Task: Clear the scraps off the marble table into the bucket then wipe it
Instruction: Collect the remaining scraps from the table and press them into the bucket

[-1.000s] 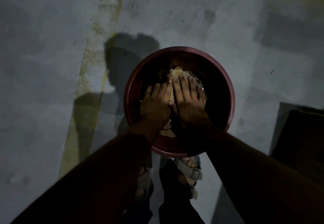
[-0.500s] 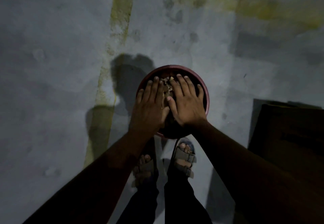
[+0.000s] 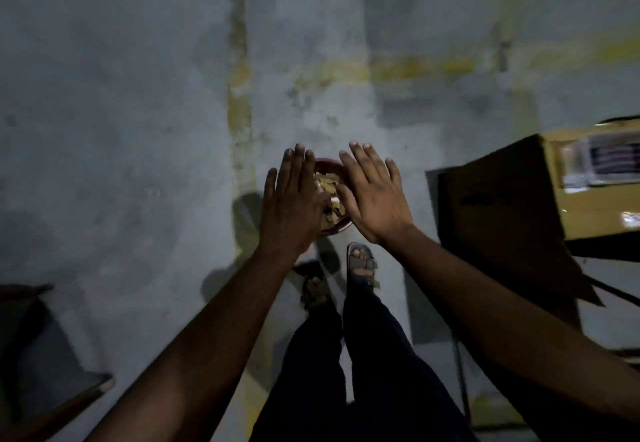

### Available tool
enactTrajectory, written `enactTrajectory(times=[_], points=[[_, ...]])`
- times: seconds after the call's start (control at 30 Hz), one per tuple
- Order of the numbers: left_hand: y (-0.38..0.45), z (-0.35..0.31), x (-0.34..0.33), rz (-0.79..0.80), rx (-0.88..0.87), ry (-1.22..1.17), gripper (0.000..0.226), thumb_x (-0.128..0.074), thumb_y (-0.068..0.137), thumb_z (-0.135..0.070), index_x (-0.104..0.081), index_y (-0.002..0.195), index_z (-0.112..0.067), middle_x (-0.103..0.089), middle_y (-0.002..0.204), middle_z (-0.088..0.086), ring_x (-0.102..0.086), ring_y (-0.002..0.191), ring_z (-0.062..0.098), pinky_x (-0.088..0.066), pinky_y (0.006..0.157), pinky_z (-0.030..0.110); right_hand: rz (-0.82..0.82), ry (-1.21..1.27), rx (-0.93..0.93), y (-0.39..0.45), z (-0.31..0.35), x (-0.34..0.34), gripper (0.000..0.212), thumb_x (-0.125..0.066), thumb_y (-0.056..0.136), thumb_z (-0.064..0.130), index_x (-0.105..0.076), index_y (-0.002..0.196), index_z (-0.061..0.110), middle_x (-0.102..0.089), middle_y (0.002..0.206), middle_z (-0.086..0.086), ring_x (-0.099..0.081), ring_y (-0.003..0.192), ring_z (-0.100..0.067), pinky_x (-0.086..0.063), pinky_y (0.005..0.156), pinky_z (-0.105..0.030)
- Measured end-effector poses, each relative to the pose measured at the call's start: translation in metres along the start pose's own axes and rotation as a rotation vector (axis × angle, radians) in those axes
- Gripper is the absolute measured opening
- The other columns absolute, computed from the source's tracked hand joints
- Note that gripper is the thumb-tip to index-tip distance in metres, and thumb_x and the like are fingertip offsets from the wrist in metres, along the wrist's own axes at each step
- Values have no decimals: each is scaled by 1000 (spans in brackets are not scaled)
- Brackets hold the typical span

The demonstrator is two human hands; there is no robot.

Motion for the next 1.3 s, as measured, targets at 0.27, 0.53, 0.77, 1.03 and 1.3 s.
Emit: enactTrajectory(times=[0.27, 0.53, 0.77, 1.03, 1.3], points=[[-56, -113, 140, -89, -268, -47, 75, -33, 99, -52, -20, 159, -9, -16, 167, 10, -14, 155, 23, -20, 123, 47, -201, -42, -184, -132, 8, 156, 64, -25, 106, 52, -22, 162, 23, -15, 171, -1, -8, 158, -19, -13, 125, -55], [-92, -282, 174, -80, -646, -48, 78, -14, 99, -59, -4, 161, -13, 0, 169, 6, 0, 156, 20, -11, 125, 45, -431, -74, -455, -276, -67, 237, 68, -25, 102, 55, -24, 162, 23, -16, 171, 1, -8, 158, -17, -16, 124, -55], [-163, -465, 149, -20, -956, -20, 76, -15, 99, -55, -9, 161, -11, -5, 169, 7, -5, 156, 20, -13, 124, 45, -583, -16, -752, -441, -167, 255, 67, -24, 100, 54, -26, 162, 26, -17, 171, 2, -10, 158, -17, -12, 125, -52], [-308, -650, 72, 72, -1293, 9, 70, -41, 96, -50, -33, 155, -12, -33, 162, 5, -28, 148, 22, -32, 117, 45, -716, 6, -1021, -653, -266, 235, 62, -30, 102, 53, -30, 159, 27, -30, 166, 1, -26, 152, -18, -26, 119, -50], [-381, -728, 13, 378, -1409, 201, 105, -45, 88, -75, 10, 160, -20, 5, 169, 0, 5, 154, 25, -4, 122, 50, -671, 242, -1162, -781, -318, 190, 80, -42, 93, 70, -13, 161, 38, -5, 172, 6, -9, 158, -22, -17, 122, -49]])
Point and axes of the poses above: each hand's wrist, its own y-axis towards the middle knuckle, its own x-axis out of the back of the hand, z = x × y, the point moved 9 cm from there along y, towards the middle knuckle
